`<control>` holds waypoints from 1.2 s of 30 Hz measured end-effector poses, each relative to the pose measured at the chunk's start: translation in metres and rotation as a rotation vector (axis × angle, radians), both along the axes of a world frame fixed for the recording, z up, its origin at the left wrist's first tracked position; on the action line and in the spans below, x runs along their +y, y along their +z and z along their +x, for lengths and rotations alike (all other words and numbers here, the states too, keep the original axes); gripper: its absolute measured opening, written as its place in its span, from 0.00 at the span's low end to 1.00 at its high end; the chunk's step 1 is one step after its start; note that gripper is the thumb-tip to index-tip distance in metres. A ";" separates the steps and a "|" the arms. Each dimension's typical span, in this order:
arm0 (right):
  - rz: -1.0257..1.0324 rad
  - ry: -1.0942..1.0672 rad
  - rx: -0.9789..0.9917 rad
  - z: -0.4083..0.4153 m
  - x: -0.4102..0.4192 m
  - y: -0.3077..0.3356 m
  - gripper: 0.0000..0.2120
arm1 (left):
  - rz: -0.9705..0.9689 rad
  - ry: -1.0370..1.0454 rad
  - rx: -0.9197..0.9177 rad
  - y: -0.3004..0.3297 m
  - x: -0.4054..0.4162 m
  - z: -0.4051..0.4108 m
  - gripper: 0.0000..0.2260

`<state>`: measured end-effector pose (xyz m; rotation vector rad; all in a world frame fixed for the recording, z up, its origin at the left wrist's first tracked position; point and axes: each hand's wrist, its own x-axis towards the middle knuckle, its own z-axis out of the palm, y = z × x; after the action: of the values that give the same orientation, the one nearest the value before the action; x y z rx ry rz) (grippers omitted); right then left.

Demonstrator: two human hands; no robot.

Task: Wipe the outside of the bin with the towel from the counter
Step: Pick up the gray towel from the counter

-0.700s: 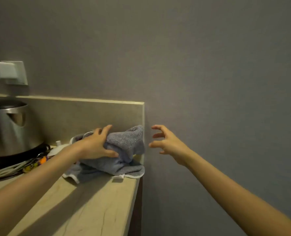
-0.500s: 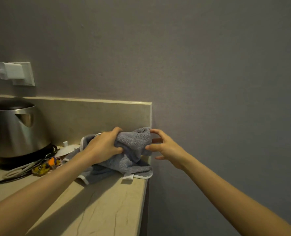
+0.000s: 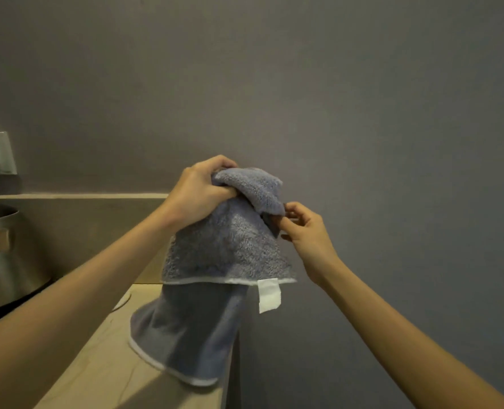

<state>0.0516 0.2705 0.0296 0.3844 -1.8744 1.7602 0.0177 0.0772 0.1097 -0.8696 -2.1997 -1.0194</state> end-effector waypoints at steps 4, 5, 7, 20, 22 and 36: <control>-0.061 -0.076 0.080 0.028 0.045 0.031 0.08 | 0.021 -0.121 0.022 0.032 0.049 0.009 0.11; -0.075 -0.104 0.087 0.036 0.058 0.038 0.08 | 0.019 -0.153 0.031 0.037 0.062 0.012 0.11; -0.123 -0.162 0.100 0.051 0.084 0.049 0.09 | 0.008 -0.212 0.044 0.044 0.089 0.018 0.12; -0.129 -0.349 -0.102 0.161 0.250 0.056 0.08 | -0.304 -0.479 -0.179 -0.011 0.248 0.042 0.19; -0.062 -0.396 -0.146 0.175 0.266 0.051 0.09 | -0.313 -0.482 -0.208 -0.026 0.267 0.048 0.16; 0.166 -0.359 -0.630 0.214 0.372 -0.042 0.07 | -0.184 -0.844 -0.780 -0.157 0.384 0.061 0.07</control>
<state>0.2658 0.6428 -0.0123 -0.4861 -2.3350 1.5862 0.0790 0.4609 -0.0471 -1.8132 -2.6022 -1.7933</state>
